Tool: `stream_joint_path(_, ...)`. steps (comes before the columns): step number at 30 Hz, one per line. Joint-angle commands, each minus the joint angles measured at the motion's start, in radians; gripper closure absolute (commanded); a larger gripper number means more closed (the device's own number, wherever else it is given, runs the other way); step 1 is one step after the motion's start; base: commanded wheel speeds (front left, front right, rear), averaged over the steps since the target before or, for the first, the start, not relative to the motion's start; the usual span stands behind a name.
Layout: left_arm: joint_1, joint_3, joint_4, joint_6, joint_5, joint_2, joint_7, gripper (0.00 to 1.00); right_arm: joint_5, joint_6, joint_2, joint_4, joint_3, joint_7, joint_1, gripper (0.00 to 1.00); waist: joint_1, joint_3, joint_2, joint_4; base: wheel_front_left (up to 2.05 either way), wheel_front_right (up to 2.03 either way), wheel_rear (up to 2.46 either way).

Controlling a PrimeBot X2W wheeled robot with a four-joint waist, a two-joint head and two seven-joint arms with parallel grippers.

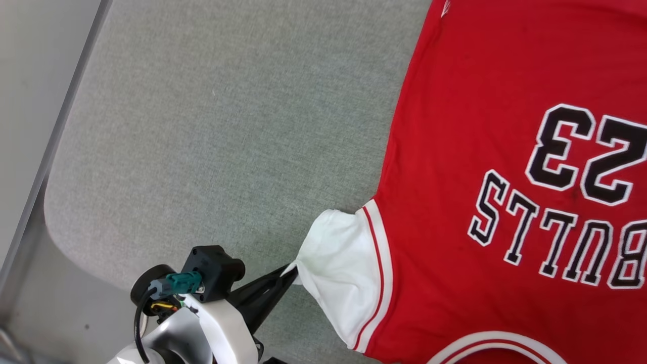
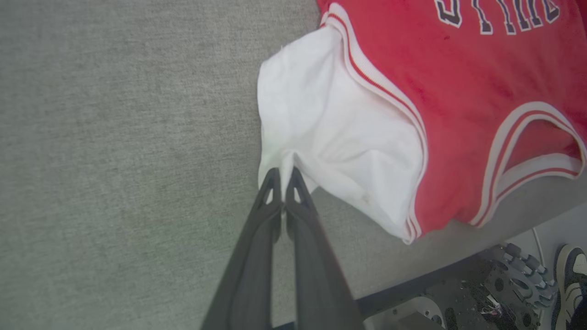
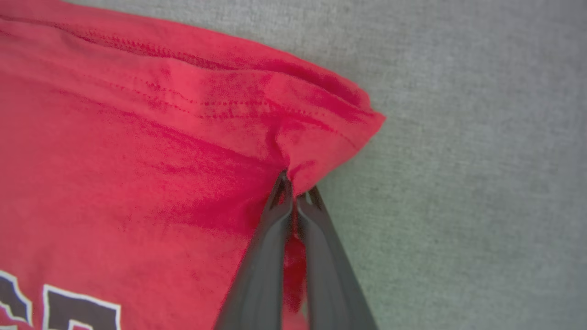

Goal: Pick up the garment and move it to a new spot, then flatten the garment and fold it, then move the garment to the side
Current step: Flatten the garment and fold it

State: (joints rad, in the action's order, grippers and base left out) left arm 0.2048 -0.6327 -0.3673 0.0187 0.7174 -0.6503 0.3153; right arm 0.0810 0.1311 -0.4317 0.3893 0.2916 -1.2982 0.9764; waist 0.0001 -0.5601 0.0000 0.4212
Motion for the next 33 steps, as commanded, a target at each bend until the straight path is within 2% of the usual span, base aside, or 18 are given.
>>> stream_joint_path(1,-0.006,0.007,-0.001,0.006,0.000,-0.003,0.003,1.00,0.003,-0.001,-0.003,0.017,-0.001,-0.001,-0.046,1.00,-0.0001,0.041,0.0000,-0.031,0.00,0.00,0.00)
stream_joint_path(11,-0.064,0.018,0.005,0.053,0.025,-0.030,0.019,1.00,0.132,-0.001,0.012,0.014,-0.019,0.074,-0.293,1.00,-0.0001,0.239,0.0000,-0.144,0.00,0.00,0.00)
stream_joint_path(21,-0.148,0.032,0.028,0.105,0.049,-0.029,-0.006,1.00,0.273,-0.001,0.014,-0.071,0.002,0.099,-0.618,1.00,-0.0001,0.405,0.0000,-0.239,0.00,0.00,0.00)
stream_joint_path(28,-0.192,0.048,0.038,0.139,0.071,-0.006,-0.047,1.00,0.328,-0.001,0.028,-0.164,0.041,0.072,-0.810,1.00,-0.0001,0.463,0.0000,-0.291,0.00,0.00,0.00)
stream_joint_path(33,-0.201,0.043,0.043,0.140,0.078,0.007,-0.056,1.00,0.341,-0.001,0.056,-0.204,0.063,0.065,-0.887,1.00,-0.0001,0.475,0.0000,-0.311,0.00,0.00,0.00)
